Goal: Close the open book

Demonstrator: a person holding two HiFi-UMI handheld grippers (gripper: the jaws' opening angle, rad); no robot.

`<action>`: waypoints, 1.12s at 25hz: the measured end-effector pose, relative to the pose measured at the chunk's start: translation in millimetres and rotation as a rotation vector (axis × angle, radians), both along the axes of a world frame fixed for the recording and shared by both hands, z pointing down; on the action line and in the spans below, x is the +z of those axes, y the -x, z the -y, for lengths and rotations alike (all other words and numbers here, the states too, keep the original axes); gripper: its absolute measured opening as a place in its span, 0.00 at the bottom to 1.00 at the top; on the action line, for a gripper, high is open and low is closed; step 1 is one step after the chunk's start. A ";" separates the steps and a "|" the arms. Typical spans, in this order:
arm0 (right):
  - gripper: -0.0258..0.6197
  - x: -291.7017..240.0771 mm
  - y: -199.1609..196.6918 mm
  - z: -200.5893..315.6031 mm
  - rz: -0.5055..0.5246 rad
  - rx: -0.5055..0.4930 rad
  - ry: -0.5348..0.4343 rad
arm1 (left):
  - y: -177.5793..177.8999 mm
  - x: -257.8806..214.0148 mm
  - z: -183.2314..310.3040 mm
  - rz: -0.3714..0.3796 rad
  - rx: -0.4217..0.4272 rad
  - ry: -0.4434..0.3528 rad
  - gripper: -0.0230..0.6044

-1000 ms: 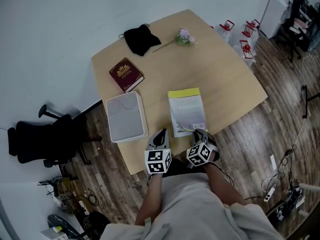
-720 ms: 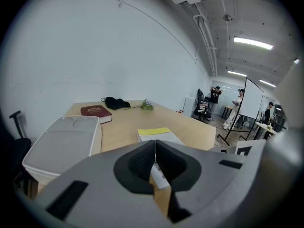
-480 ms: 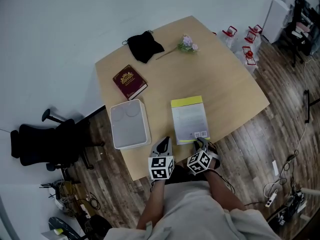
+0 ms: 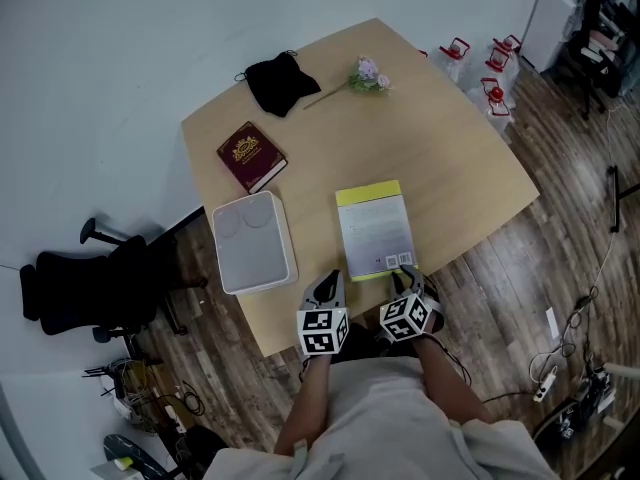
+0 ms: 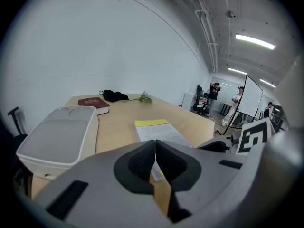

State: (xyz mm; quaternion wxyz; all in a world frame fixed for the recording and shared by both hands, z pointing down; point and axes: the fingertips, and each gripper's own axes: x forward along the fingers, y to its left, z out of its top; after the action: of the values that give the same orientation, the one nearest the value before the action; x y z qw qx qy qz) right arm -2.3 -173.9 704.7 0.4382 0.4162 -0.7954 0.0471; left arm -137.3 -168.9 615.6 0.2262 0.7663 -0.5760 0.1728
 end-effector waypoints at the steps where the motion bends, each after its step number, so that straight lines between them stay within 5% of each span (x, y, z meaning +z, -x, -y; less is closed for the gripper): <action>1: 0.20 -3.4 -2.6 1.5 0.016 0.012 -0.004 | -2.1 1.0 -0.4 0.000 0.002 0.002 0.07; 10: 0.22 -29.6 -2.4 -2.5 0.230 0.103 0.053 | -14.2 6.7 -5.1 0.009 0.033 0.007 0.07; 19: 0.22 -57.5 11.6 -11.8 0.457 0.070 0.119 | -15.5 2.3 -13.6 0.017 0.035 -0.005 0.07; 28: 0.19 -60.7 10.0 -12.7 0.444 0.064 0.081 | -15.2 0.4 -19.3 0.011 0.034 -0.020 0.07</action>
State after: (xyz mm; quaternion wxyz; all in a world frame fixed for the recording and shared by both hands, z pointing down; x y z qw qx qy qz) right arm -12.3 -161.2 643.9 0.2669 0.4026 -0.8562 0.1832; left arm -122.0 -149.6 615.9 0.2127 0.7771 -0.5658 0.1750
